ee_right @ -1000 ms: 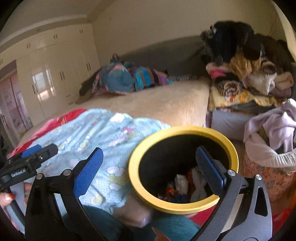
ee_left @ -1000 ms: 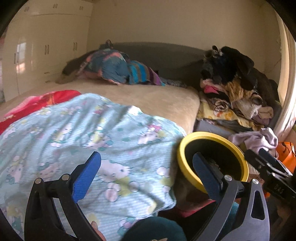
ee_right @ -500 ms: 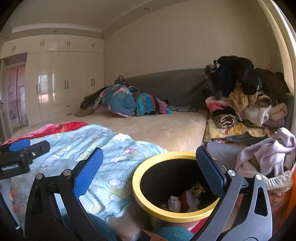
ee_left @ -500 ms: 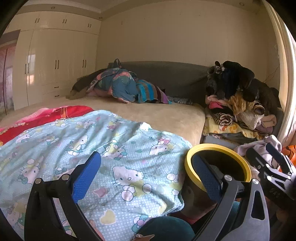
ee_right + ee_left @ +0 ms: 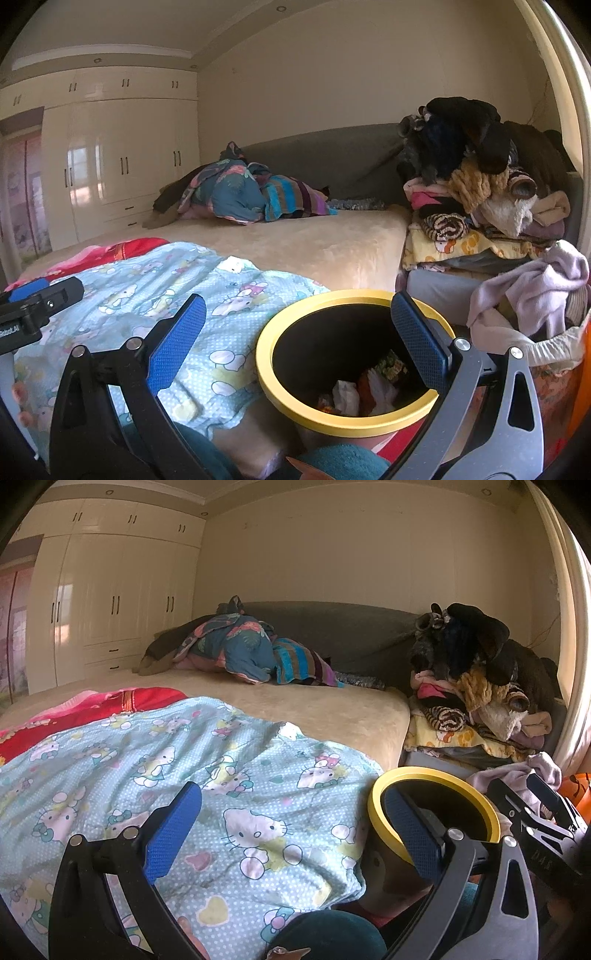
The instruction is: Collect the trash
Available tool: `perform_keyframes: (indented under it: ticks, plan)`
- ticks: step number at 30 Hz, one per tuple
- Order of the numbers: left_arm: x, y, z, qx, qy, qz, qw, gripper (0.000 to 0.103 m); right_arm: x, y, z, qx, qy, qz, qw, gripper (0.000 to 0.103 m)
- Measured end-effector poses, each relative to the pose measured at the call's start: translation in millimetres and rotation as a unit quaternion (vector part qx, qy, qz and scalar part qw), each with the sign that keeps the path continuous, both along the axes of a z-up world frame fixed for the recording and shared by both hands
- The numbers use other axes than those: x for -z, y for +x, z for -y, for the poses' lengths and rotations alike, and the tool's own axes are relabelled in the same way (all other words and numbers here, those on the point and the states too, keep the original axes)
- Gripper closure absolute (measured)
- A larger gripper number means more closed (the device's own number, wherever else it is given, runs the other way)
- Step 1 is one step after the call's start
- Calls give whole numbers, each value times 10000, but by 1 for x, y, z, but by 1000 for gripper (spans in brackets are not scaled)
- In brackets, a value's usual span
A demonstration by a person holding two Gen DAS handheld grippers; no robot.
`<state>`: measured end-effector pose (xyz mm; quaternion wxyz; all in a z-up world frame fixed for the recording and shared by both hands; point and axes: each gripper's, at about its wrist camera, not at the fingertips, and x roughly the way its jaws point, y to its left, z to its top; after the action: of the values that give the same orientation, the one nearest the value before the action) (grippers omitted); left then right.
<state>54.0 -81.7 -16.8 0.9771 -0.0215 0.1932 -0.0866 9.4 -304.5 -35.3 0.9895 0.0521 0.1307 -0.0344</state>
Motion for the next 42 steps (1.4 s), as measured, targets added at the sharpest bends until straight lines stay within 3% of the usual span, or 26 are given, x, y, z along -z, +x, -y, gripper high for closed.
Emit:
perform_keyframes:
  ticks: [42]
  plan:
    - [5,4,-2,-12,-50,-71,10000,6,0,0,2,51,36,-29,10000,11]
